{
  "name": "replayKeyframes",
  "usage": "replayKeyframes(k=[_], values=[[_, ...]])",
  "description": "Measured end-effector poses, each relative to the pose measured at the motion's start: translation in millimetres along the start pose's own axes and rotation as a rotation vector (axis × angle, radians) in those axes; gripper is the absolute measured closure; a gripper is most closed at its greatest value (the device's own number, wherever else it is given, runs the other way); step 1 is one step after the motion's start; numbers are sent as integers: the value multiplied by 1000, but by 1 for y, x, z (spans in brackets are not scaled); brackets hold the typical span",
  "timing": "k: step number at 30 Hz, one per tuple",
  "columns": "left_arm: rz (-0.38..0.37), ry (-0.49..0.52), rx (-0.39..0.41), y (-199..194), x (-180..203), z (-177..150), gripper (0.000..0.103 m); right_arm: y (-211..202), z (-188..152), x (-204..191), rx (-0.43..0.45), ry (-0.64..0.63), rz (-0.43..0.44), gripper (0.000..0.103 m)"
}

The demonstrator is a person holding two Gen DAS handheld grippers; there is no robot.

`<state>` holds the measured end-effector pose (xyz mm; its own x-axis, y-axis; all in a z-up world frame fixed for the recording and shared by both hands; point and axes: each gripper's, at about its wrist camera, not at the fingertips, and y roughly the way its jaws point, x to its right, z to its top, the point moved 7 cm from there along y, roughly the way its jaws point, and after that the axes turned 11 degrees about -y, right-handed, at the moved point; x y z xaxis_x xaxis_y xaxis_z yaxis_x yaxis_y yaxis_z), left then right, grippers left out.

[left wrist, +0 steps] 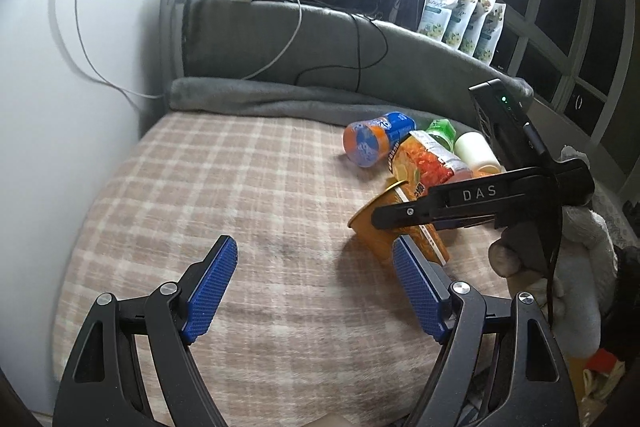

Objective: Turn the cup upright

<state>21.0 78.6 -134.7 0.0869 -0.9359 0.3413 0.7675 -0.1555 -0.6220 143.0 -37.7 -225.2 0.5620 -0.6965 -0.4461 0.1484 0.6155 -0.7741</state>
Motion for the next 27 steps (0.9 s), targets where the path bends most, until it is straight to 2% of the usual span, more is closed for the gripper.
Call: replayKeyframes(k=[5,11,19,27], values=[[-11,-6,-12,5,7,-1,23,-8,2,-2,10,-34,-6,25],[-32,-33,-33,12,13,0,23,-39,2,-6,71,-98,-35,24],[-138,-206,-138,32,13,-2,24,-95,-16,-12,206,-245,-211,24],[-262,-378,-232,55,23,-1,25,-136,-39,-1,302,-261,-325,24]])
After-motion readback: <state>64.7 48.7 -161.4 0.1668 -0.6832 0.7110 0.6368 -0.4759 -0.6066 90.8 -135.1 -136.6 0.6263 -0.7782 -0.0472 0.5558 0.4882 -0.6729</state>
